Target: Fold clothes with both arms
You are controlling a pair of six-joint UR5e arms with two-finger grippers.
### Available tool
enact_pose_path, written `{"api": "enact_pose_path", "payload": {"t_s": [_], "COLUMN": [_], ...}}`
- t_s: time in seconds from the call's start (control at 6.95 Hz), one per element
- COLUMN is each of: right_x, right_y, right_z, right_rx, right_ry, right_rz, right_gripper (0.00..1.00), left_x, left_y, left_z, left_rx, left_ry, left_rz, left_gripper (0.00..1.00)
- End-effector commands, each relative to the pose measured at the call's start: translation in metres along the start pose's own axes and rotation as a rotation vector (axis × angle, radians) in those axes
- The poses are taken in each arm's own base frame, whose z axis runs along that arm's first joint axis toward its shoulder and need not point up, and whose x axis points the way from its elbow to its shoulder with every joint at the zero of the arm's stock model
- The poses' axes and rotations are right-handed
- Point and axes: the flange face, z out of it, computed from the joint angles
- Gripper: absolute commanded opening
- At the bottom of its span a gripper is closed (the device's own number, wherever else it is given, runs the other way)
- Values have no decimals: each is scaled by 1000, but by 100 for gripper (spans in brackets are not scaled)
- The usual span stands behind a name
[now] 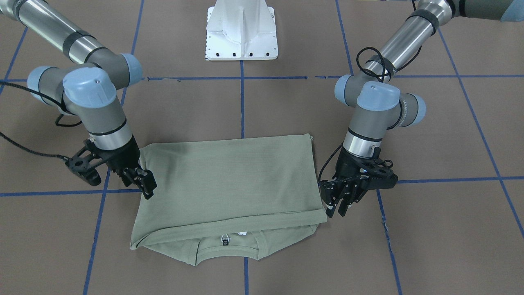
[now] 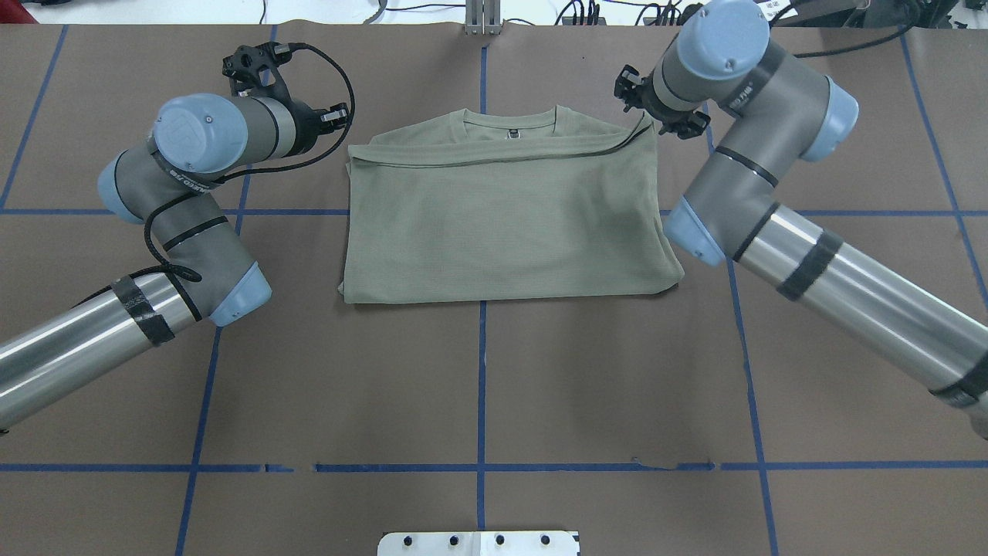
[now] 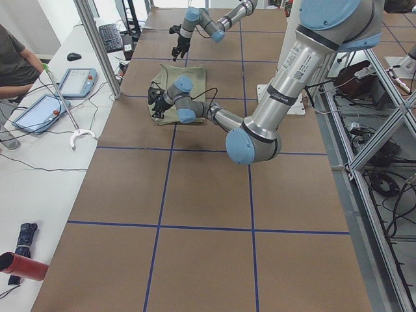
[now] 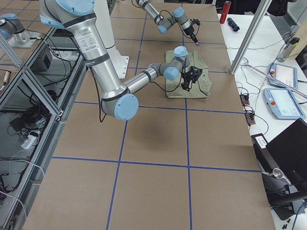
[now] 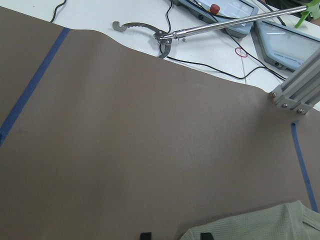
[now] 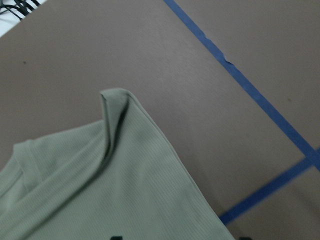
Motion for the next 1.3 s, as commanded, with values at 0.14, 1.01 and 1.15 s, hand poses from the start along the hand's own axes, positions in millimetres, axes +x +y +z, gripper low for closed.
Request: {"api": "enact_pose_path", "payload": {"t_s": [0.14,1.01,1.15], "right_x": [62,82,83], "right_y": [54,66,65], "right_z": [12,24,25], "right_rx": [-62,-72,-72], "right_ry": [63,100,104], "right_rz": [38,30,35], "right_gripper": [82,41,0], "left_x": [0,-2,-1], "left_y": [0,-8,-8], "left_z": [-1,-2,-3], "left_rx": [1,11,11], "left_ry": [1,-2,-2], "left_rz": [-3,-7,-9], "left_gripper": [45,45,45]}}
